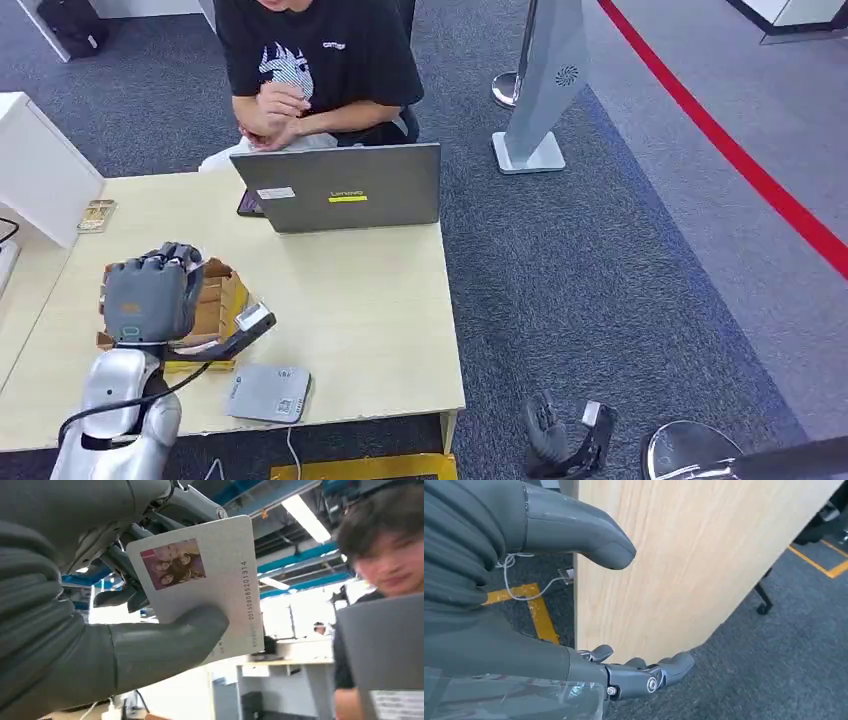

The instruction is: Pass the card to the sensor for recognition and then transmit it.

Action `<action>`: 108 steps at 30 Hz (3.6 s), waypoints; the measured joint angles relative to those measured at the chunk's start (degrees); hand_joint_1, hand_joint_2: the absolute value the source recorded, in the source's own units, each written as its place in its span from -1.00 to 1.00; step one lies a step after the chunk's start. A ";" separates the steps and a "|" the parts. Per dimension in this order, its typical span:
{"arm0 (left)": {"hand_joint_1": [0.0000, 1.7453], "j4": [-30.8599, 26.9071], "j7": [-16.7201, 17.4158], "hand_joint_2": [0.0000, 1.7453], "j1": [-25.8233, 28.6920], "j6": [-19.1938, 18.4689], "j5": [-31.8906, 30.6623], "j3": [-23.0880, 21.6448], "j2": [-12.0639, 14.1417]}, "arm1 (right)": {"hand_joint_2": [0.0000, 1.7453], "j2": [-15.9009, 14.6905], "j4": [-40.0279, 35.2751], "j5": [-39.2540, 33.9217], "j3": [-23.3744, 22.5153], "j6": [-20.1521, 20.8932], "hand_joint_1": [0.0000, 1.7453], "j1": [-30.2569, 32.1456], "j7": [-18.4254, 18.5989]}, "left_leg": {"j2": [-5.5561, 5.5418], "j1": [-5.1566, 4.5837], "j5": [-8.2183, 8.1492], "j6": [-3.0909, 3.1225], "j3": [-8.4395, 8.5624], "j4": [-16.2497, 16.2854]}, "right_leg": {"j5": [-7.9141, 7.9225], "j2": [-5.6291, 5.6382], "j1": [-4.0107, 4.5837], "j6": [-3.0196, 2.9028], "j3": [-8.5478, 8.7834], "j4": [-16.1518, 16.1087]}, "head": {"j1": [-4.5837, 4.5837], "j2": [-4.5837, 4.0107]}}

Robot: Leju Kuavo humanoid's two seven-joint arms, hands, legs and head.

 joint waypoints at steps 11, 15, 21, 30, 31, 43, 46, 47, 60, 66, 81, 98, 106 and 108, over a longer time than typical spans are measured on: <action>1.00 8.44 0.37 1.00 -4.93 0.50 -0.04 2.30 1.84 | 1.00 0.42 0.02 0.11 0.96 0.07 -1.00 -0.27 0.35 | -0.01 -0.01 -0.01 0.00 -0.03 0.00 | -0.01 0.01 0.00 0.00 -0.03 0.01 | -0.02 0.00; 1.00 8.84 0.35 1.00 -5.04 0.59 -0.05 2.76 1.95 | 1.00 0.44 0.02 0.11 1.03 0.07 -1.00 -0.28 0.33 | 0.00 -0.01 -0.01 0.00 -0.02 0.00 | -0.01 0.01 0.00 0.00 -0.03 0.01 | 0.00 0.00; 1.00 9.41 0.35 1.00 -5.39 0.59 -0.05 3.15 2.00 | 1.00 0.44 0.02 0.11 1.07 0.07 -1.00 -0.27 0.33 | 0.02 -0.01 0.00 0.00 -0.02 0.00 | 0.00 0.02 0.00 0.00 -0.03 0.01 | 0.00 0.00; -1.00 9.71 -0.44 1.00 -5.74 0.77 -0.05 3.41 2.00 | 1.00 0.44 0.02 -0.02 1.07 0.07 -1.00 -0.27 0.35 | 0.04 -0.01 -0.06 -0.05 -0.14 0.00 | -0.02 0.06 0.00 0.01 -0.15 0.01 | 0.00 0.00; -1.00 9.58 -0.55 1.00 -5.52 0.88 -0.05 3.46 2.00 | 1.00 0.44 0.02 -0.09 1.07 0.09 -1.00 -0.27 0.33 | 0.04 -0.01 -0.06 -0.05 -0.14 0.00 | -0.02 0.06 0.00 0.01 -0.15 0.01 | 0.00 0.00; -1.00 -4.59 -6.99 1.00 5.23 1.31 1.42 4.44 0.88 | 1.00 0.42 0.02 -2.38 0.87 0.52 -1.00 0.23 -0.89 | 0.08 -0.01 -0.06 -0.06 -0.13 0.00 | -0.02 0.14 0.00 0.01 -0.17 0.01 | -0.02 0.00; -1.00 -9.33 -7.28 1.00 10.42 1.44 0.83 3.80 0.79 | 1.00 0.31 -0.02 -3.02 0.44 0.90 -1.00 0.74 -1.48 | 0.09 -0.01 -0.08 -0.03 -0.15 -0.01 | -0.04 0.14 0.00 0.01 -0.22 0.00 | 0.02 0.00; -1.00 -11.22 -7.30 1.00 12.15 1.47 0.66 3.35 0.79 | 1.00 0.26 -0.02 -3.25 0.11 0.96 -1.00 0.84 -1.64 | 0.09 -0.01 -0.12 -0.07 -0.16 -0.01 | -0.05 0.14 0.00 0.00 -0.23 -0.01 | -0.02 0.00; -1.00 -16.91 -3.36 1.00 27.18 -8.35 5.77 4.60 8.12 | 1.00 -1.03 -0.11 -4.76 -2.75 2.16 -1.00 2.27 -2.75 | 0.07 0.07 -0.12 -0.09 -0.16 -0.05 | -0.08 0.09 0.03 -0.04 -0.24 0.02 | 0.00 0.00; -1.00 -16.34 -4.15 1.00 28.18 -6.34 5.55 9.72 8.53 | 1.00 -1.05 -0.11 -4.48 -3.19 2.67 -1.00 2.45 -2.88 | 0.06 0.06 -0.09 -0.12 -0.17 -0.05 | -0.07 0.10 0.03 -0.04 -0.22 0.03 | 0.00 0.00; -1.00 -9.46 -7.12 1.00 23.74 1.53 4.02 19.95 4.95 | 1.00 -1.03 -0.11 -3.02 -3.21 3.06 -1.00 2.45 -2.49 | 0.05 0.06 -0.09 -0.13 -0.16 -0.05 | -0.07 0.08 0.03 -0.04 -0.22 0.03 | -0.02 0.00; -1.00 8.16 -7.12 1.00 13.42 2.23 2.86 21.38 2.89 | 1.00 -0.54 -0.11 -1.81 -2.91 2.29 -1.00 1.71 -1.68 | 0.05 0.05 -0.06 -0.14 -0.16 -0.04 | -0.05 0.06 0.03 -0.06 -0.22 0.03 | -0.02 0.00; -1.00 8.44 -7.15 1.00 12.85 2.23 2.51 21.29 2.32 | 1.00 -0.37 -0.11 -1.79 -2.91 2.30 -1.00 1.66 -1.61 | 0.05 0.06 -0.07 -0.14 -0.15 -0.04 | -0.06 0.09 0.03 -0.06 -0.23 0.03 | 0.00 0.00; -1.00 8.44 -7.15 1.00 12.83 2.23 2.51 21.29 2.26 | 1.00 -0.35 -0.11 -1.77 -2.91 2.29 -1.00 1.66 -1.61 | 0.05 0.06 -0.07 -0.14 -0.15 -0.04 | -0.06 0.09 0.03 -0.06 -0.23 0.03 | 0.00 0.00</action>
